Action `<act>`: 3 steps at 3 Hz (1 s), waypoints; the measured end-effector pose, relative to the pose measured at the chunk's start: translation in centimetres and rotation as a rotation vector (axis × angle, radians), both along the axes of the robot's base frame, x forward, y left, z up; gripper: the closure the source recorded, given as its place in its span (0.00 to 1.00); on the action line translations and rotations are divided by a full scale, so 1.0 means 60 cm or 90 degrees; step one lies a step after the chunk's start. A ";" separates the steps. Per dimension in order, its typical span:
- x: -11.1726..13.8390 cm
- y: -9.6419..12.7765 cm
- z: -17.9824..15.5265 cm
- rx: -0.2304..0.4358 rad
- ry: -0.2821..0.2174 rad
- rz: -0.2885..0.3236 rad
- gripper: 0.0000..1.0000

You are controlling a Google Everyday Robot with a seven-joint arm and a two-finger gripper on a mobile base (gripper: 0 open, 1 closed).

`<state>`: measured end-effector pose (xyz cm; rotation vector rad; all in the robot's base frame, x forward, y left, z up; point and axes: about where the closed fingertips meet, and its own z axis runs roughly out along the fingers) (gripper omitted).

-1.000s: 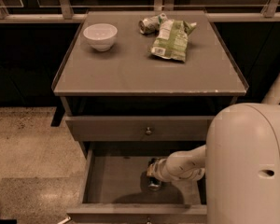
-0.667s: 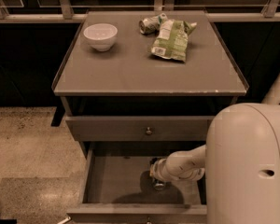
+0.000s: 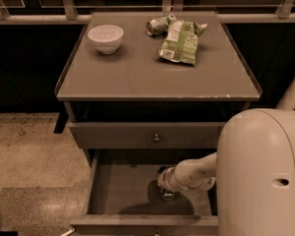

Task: Pick redbull can from middle drawer and place on counter

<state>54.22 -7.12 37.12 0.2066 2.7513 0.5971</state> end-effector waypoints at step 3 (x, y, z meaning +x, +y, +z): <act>0.008 0.024 0.031 0.081 -0.059 0.144 1.00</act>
Offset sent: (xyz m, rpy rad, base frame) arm -0.0319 -0.0300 0.0712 0.3536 -0.1398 0.3415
